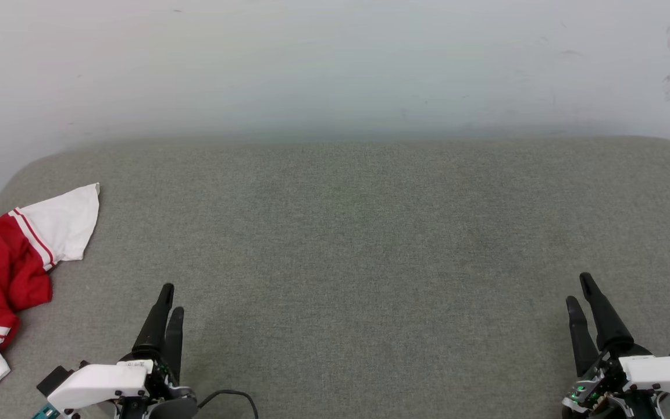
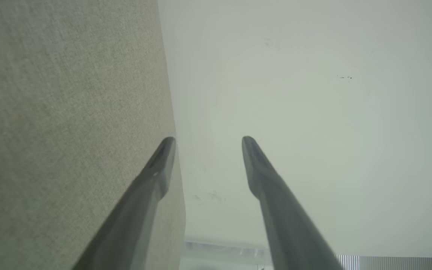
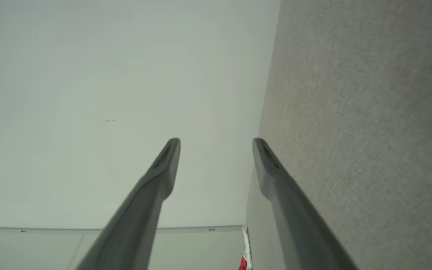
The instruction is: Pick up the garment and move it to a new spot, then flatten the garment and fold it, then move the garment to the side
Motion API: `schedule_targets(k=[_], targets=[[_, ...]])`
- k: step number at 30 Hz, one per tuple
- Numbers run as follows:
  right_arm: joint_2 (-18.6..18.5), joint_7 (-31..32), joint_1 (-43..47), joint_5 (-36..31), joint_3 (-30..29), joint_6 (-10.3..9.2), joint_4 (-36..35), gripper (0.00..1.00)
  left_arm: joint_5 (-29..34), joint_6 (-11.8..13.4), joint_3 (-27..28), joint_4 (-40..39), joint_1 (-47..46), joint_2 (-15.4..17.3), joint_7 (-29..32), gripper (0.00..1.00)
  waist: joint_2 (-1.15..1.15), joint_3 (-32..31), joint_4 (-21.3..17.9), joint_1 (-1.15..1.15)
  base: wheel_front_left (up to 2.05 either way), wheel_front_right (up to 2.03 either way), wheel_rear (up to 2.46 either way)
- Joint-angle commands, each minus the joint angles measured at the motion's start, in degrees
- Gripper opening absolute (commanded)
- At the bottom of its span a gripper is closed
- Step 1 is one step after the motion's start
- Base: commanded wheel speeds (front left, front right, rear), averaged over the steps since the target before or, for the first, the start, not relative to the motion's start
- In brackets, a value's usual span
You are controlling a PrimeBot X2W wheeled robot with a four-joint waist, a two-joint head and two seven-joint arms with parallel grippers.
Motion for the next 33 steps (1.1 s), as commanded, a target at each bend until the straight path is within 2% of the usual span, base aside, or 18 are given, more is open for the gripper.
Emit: schedule_targets(k=[1,23,27,33], targets=[[0.0,-0.6,-1.0,-0.6,0.4,0.0,-1.7,1.0,0.2,-0.1,-0.8,-1.6,-1.3,0.1,-0.6,1.0,0.0,0.0,0.0,0.0,0.0,0.0,0.0],[-1.0,-6.4,0.6,-5.4,3.9,0.0,-8.9,1.0,3.5,-0.1,-6.1,-8.7,-1.5,0.3,-6.4,1.0,0.0,0.0,0.2,0.0,0.0,0.0,0.0],[-1.4,-7.3,1.0,-9.2,4.1,0.0,-9.6,1.0,7.0,-0.1,-6.4,-9.6,-1.4,0.3,-7.3,1.0,0.0,-0.1,0.2,0.0,0.0,0.0,0.0],[-1.5,-8.5,1.3,-19.8,3.8,0.0,-9.8,1.0,17.5,-0.1,-6.7,-11.4,-1.3,0.6,-8.6,1.0,0.0,-0.2,0.1,0.0,0.0,0.0,0.0]])
